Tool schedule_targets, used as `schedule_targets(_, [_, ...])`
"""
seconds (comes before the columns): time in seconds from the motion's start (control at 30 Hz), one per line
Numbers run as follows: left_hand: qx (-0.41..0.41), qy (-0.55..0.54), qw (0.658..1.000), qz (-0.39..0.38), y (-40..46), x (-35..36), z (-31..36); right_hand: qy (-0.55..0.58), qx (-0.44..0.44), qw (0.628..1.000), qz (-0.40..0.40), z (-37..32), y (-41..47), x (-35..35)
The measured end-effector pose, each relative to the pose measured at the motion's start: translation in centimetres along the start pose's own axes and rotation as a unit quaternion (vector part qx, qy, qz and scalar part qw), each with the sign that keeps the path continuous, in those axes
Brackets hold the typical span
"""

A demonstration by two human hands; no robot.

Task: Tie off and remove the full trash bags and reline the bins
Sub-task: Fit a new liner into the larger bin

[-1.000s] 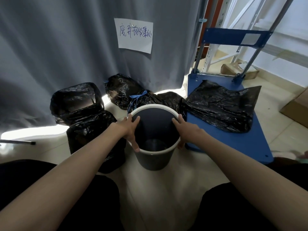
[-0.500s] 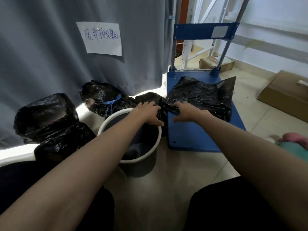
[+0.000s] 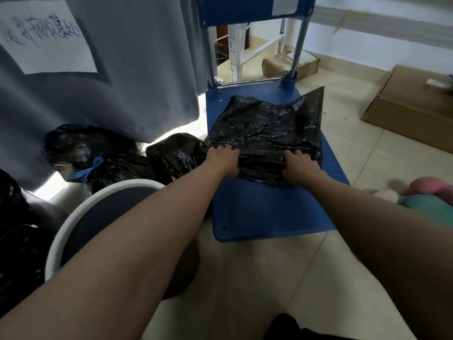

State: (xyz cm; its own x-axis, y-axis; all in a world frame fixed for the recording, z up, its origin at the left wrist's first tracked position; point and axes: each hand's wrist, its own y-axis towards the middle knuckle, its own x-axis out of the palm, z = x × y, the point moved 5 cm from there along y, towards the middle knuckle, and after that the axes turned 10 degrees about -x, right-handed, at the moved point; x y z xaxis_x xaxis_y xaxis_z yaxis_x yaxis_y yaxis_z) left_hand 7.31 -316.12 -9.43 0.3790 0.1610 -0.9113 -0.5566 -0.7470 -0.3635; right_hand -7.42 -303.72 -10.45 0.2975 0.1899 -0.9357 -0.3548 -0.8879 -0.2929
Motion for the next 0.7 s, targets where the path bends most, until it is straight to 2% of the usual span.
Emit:
schedule_targets(0.17, [-0.039,0.02,0.999,0.019,4.6,2.5,1.0,-0.033,0.037,0.998,-0.03,2.0,2.9,2.9])
schedule_targets(0.27, [-0.054,0.045,0.996,0.06,5.6,3.7,0.8,-0.041,0.069,0.996,-0.04,2.7,3.7,3.5])
schedule_targets(0.4, [-0.04,0.033,0.993,0.102,4.5,4.1,0.3,-0.019,0.047,0.998,-0.042,2.0,3.8,2.4])
schedule_targets(0.53, [-0.051,-0.06,0.984,0.16,2.3,0.8,-1.7,0.003,0.036,0.999,-0.023,-0.1,2.7,0.3])
schedule_targets(0.7, [-0.097,-0.173,0.945,0.258,-2.4,-6.7,-6.0,0.034,0.029,0.999,0.028,-3.9,-0.6,-4.7])
